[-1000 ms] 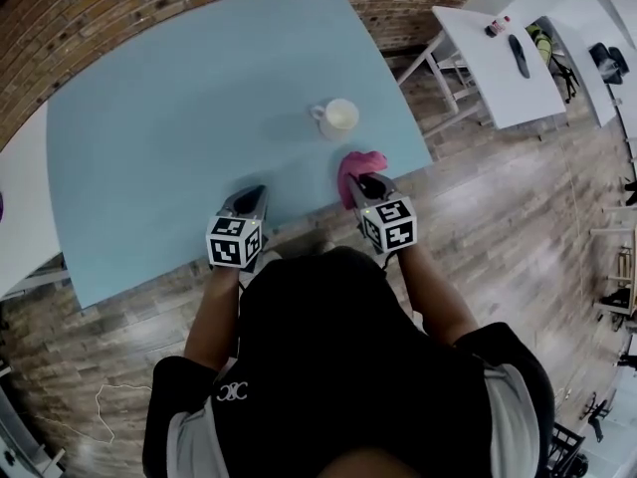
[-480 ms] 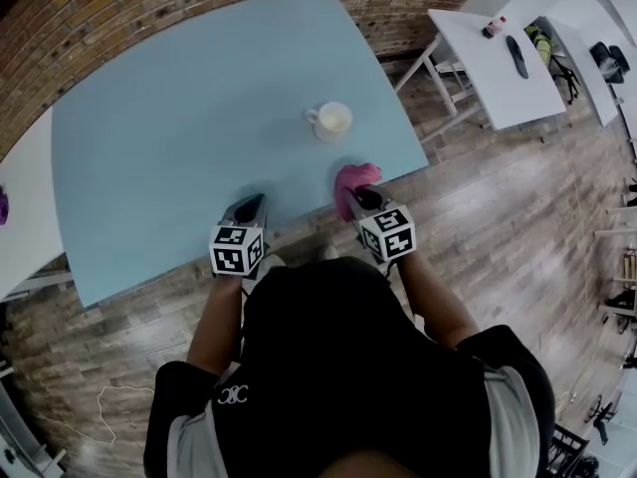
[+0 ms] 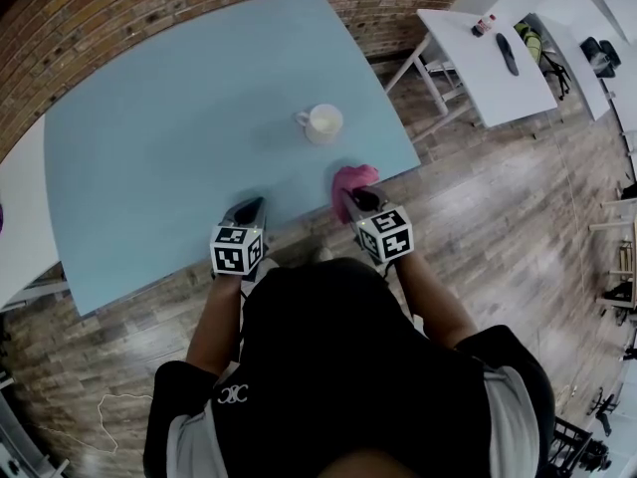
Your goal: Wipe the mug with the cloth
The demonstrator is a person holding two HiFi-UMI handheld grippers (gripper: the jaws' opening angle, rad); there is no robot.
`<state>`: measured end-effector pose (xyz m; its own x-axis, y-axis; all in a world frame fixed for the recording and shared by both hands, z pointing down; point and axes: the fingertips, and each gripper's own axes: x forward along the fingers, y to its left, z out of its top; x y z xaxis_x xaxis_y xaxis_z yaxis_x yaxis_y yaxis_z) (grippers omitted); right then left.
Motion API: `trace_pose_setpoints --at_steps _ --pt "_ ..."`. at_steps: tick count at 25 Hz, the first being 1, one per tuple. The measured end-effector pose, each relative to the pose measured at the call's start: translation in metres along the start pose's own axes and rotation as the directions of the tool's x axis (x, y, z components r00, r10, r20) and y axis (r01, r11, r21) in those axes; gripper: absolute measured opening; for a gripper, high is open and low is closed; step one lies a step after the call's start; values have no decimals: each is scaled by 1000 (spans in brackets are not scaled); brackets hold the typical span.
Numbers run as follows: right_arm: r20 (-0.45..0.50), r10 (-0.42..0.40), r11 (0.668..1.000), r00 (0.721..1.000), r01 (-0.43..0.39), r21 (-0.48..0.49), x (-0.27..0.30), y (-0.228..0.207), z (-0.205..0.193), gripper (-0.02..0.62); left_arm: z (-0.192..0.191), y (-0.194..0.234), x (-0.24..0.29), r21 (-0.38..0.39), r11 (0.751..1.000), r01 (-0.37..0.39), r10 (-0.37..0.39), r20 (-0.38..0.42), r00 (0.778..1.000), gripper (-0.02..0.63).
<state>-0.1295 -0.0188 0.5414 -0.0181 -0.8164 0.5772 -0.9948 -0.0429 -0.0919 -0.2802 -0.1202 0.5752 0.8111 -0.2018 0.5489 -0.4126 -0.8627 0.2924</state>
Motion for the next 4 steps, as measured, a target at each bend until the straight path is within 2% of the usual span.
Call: trace_pose_setpoints --at_steps 4 --pt "-7 -39 999 999 39 0 1 -8 -5 36 -2 1 3 1 1000 2 -2 -9 1000 3"
